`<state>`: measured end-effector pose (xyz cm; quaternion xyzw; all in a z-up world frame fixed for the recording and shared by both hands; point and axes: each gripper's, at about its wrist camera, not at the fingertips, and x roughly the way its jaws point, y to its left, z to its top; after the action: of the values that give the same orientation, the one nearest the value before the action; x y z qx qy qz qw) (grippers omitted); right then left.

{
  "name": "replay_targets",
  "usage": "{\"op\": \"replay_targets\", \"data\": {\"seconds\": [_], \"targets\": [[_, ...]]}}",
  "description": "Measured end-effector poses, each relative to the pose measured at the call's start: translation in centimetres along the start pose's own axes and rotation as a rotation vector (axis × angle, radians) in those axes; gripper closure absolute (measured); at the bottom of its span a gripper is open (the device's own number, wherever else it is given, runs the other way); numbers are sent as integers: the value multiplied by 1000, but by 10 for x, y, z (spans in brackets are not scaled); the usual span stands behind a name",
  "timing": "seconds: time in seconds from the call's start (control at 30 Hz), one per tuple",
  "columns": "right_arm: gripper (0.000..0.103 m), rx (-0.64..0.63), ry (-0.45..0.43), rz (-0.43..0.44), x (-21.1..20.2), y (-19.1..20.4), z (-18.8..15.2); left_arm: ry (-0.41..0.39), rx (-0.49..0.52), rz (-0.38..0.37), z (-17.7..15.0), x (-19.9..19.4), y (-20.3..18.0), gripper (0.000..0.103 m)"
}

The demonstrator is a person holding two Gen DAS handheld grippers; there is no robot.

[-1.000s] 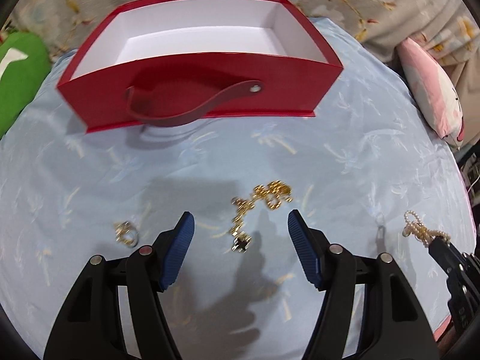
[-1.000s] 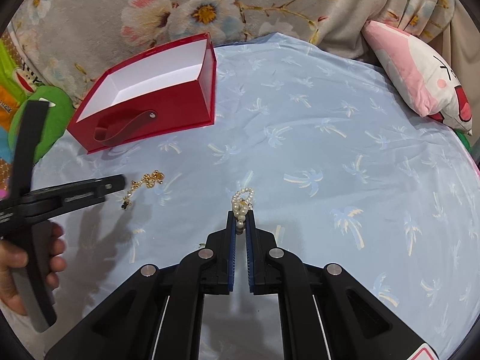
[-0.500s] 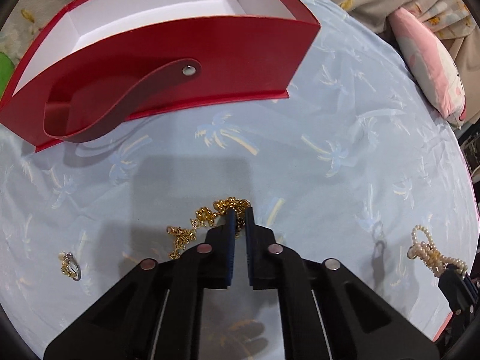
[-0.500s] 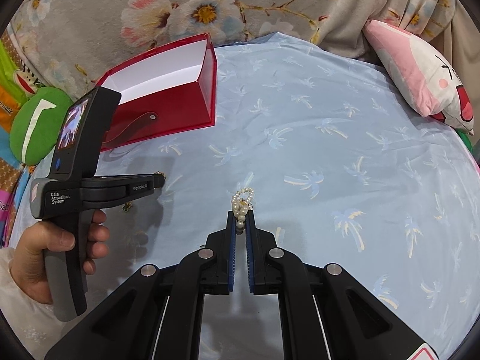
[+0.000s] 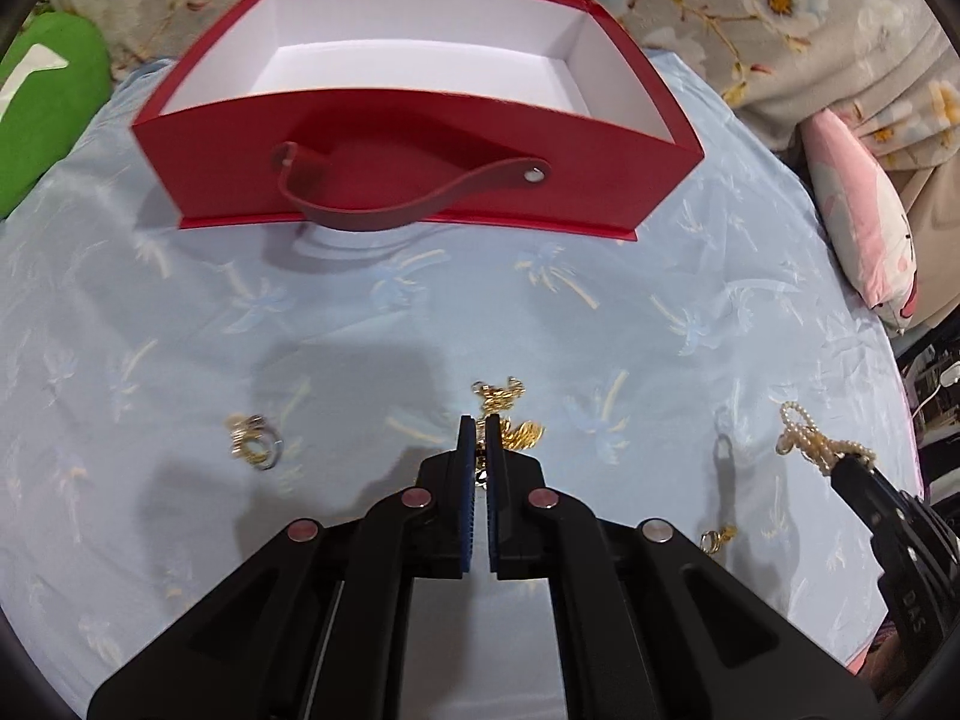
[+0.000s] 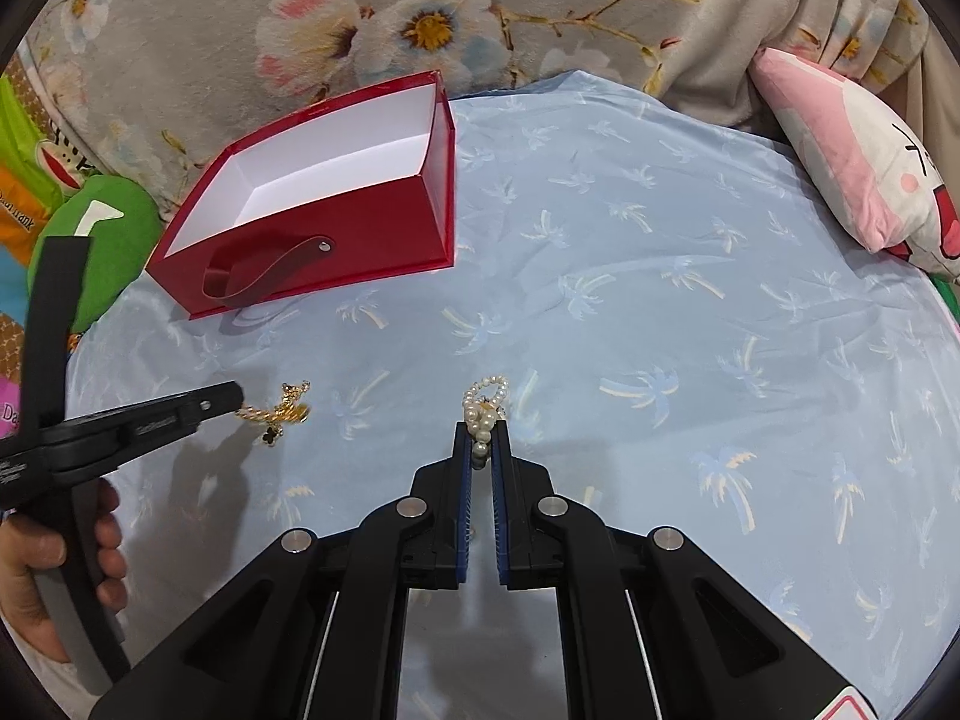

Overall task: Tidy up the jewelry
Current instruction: 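Grasp the gold chain with the left gripper while the right lifts the pearl bracelet, then carry the pearl bracelet and gold chain over the red box with both grippers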

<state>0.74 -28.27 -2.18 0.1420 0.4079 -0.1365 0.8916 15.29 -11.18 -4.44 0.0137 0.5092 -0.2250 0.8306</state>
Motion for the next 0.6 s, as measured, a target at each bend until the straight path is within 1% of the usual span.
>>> {"op": "replay_targets", "data": {"seconds": [0.1,0.37,0.43,0.6], "targets": [[98,-7,1,7,1,4,1,-22,-22,-9,-1,-14,9,101],[98,-31,-14,36,-2,19,8,-95,-40,-11,-4,-62,29,101],[98,-39,-24,45,-4,25,11,-121,-50,-13,-1,-77,35,101],[98,-62,-50,69,-12,40,19,-192,-50,-21,7,-107,37,101]]}}
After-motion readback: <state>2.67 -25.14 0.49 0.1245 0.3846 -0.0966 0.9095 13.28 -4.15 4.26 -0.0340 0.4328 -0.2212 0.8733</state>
